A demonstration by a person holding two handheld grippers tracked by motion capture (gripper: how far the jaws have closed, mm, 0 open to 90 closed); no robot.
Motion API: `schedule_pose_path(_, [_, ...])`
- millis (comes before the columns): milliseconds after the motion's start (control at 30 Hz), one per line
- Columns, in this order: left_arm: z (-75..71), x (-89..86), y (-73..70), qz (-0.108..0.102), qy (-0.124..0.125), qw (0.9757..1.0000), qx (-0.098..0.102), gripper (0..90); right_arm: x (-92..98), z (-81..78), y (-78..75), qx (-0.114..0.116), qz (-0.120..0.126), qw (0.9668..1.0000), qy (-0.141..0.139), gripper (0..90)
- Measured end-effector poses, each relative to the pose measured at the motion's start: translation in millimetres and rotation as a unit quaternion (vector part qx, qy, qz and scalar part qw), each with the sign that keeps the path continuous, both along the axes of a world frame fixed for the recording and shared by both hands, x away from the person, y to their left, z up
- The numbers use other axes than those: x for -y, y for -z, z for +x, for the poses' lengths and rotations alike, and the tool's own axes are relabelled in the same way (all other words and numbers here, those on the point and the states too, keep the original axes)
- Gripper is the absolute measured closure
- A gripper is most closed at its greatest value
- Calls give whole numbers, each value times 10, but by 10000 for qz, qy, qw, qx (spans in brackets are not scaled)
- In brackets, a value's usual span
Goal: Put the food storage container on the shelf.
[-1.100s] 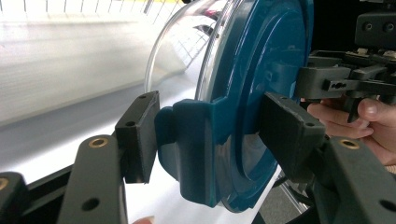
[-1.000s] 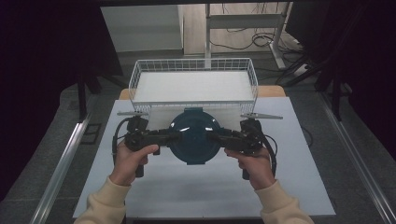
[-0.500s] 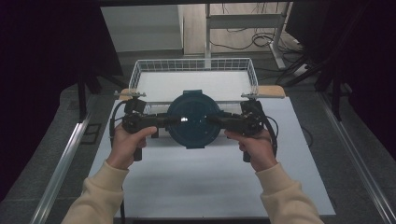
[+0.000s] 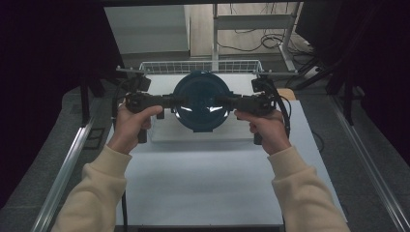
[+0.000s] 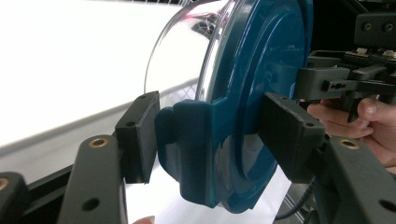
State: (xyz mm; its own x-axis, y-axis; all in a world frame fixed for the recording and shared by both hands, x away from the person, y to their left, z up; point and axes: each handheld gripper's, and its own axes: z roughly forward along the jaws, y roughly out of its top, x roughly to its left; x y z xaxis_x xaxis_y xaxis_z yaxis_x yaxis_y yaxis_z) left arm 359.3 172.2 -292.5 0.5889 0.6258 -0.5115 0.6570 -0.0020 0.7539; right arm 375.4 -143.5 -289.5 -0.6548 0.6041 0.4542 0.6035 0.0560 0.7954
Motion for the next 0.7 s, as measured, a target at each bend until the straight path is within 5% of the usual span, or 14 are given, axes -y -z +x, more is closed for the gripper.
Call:
schedule_pose_path(400, [507,-35,-120,-66,4,9998,-200,399,-32,499,-194,-117,-126,9998,-82,385])
schedule_pose_path(700, [935,-50,98,-120,51,9975,-701,395,-58,887,-28,-613,-142,9980,48,384])
